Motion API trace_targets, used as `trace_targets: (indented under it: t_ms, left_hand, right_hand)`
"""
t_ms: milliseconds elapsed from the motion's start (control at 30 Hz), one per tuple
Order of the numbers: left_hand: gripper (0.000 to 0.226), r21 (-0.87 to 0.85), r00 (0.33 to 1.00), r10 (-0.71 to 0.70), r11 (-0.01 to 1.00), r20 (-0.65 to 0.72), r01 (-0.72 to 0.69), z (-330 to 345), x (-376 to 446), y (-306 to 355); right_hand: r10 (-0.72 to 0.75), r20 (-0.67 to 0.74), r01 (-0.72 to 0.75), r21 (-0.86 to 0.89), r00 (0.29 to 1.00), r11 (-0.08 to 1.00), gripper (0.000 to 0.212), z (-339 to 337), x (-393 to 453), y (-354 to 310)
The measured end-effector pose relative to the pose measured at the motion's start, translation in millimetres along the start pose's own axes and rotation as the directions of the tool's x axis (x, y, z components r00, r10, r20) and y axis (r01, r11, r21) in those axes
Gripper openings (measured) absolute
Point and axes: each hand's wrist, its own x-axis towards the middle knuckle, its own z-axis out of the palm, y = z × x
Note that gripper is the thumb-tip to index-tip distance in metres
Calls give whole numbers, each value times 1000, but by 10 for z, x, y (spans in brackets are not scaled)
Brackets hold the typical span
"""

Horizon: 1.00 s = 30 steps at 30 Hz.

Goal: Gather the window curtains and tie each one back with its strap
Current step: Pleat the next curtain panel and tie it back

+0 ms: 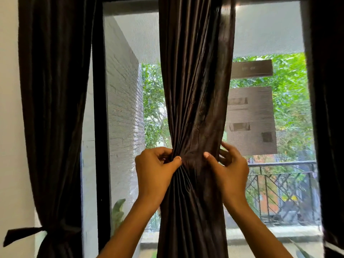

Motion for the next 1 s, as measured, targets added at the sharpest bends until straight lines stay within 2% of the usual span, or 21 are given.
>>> trace_targets:
  t_ms: [67,133,200,300,367,433,467,567,700,733,767,833,867,900,933,1000]
  left_hand:
    - [23,-18,1000,-21,1000,-10,21,8,-13,-32]
    - [21,-42,999,-32,999,-24,31,25,-30,-64]
    - [16,-61,999,-33,998,-33,31,49,-46,-79]
    - [14,-67,999,-18,998,-29,16,45,-66,-84]
    - [14,-69,1000,-10,998,-28,8,13,-57,-94]
    - [13,-61,1000,0,998,-20,-1,-30,-47,-96]
    - [10,-43,1000,14,999,-15,-15,-51,-47,-94]
    - [2,-2,999,32,999,5,-32,-78,-57,-47]
    - [19,52,998,-36,998,-55,39,-76,-4,-63]
    - [20,56,997,-49,997,-56,52,-75,27,-86]
    - [22,52,997,-56,997,-51,58,-77,58,-114]
    - [25,11,997,-72,997,-26,73,-100,106,-163]
    - [24,-42,995,-95,995,11,95,-118,122,-176]
    - [21,-113,989,-125,985,75,133,-137,132,-177]
    - [17,-188,976,-152,965,157,180,-159,147,-172]
    - [11,-288,930,-194,913,312,288,-218,189,-166]
  right_hand:
    - [-85,-42,82,-64,995,995,29,-9,-21,-19]
    - [-231,-52,218,-182,972,959,24,27,-79,-31]
    - [-342,55,339,-341,938,877,25,102,-159,-30]
    - [-346,308,461,-518,886,721,34,209,-292,-82]
    - [-334,423,535,-588,842,607,43,243,-339,-120]
    - [-364,483,603,-599,797,526,47,242,-346,-157]
    - [-349,511,615,-588,786,525,46,244,-355,-190]
    - [-305,581,634,-525,755,568,52,270,-399,-269]
    - [-363,634,692,-403,683,598,55,296,-409,-199]
    - [-347,644,664,-348,682,661,58,284,-382,-167]
    - [-312,633,580,-272,709,768,56,265,-347,-148]
    - [-237,500,323,-91,833,942,34,198,-238,-93]
    - [-206,416,250,-53,886,967,22,168,-157,-42]
    - [-161,400,199,-55,902,979,21,134,-84,-26]
    - [-94,461,126,-41,882,991,31,103,-18,-10]
    - [53,671,-102,34,740,994,43,60,60,-19]
